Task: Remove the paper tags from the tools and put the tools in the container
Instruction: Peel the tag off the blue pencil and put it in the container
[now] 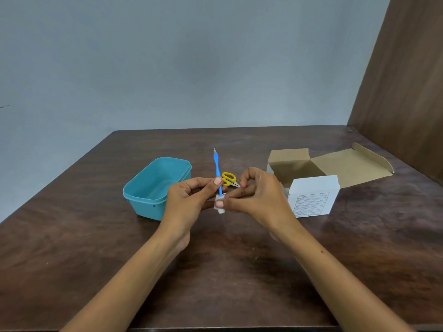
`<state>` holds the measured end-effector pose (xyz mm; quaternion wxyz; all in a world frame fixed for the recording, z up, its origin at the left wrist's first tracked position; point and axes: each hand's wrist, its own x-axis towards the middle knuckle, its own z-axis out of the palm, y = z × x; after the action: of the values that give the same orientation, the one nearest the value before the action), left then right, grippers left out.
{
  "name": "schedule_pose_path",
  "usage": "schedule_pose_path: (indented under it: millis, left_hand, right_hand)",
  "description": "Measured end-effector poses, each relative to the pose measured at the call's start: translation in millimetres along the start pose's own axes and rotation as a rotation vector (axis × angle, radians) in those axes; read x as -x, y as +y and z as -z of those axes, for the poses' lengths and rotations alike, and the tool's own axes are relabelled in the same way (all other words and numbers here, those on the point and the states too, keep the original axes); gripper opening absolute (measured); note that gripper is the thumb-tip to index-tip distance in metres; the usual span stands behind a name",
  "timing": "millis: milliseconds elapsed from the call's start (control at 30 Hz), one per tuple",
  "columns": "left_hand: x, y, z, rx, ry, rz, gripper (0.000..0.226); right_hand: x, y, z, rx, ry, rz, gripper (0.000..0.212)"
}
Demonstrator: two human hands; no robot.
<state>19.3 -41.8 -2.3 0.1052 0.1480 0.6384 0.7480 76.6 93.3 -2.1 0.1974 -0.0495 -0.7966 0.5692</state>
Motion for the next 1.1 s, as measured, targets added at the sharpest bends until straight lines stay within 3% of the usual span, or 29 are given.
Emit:
schedule_pose_path:
  millis: [333,467,533,700,1100]
  left_hand:
    - [2.1,2.6,0.8,-0.105,-0.020,-0.062,0.014]
    - [8.7,6.0,0.0,-0.126,-0.036,-0.057,0.027]
    - [9.1,5.8,0.1,-0.178,-0.066,-0.028,0.023]
    - [8.9,2.7,0.9,-0.198,-0.121,-0.043,0.012]
    - [6.3,14.9,7.4,-0.047,-0.326,0.092,0.022]
  right_hand:
    - [3.3,-7.7,-4.5,-0.262,0.121,-0.055,0.049]
    - [1.9,-12.7,-1.0,-0.512,0.174,-0.093,0.047]
    - [2.4,-13.8,1.5,-0.633,0.192,-0.090,0.047]
    - [3.5,-12.1,0.0,-0.622,0.184,-0.088,0.045]
    - [3.9,-22.7,3.8,-0.700,0.220,0.006,0.045]
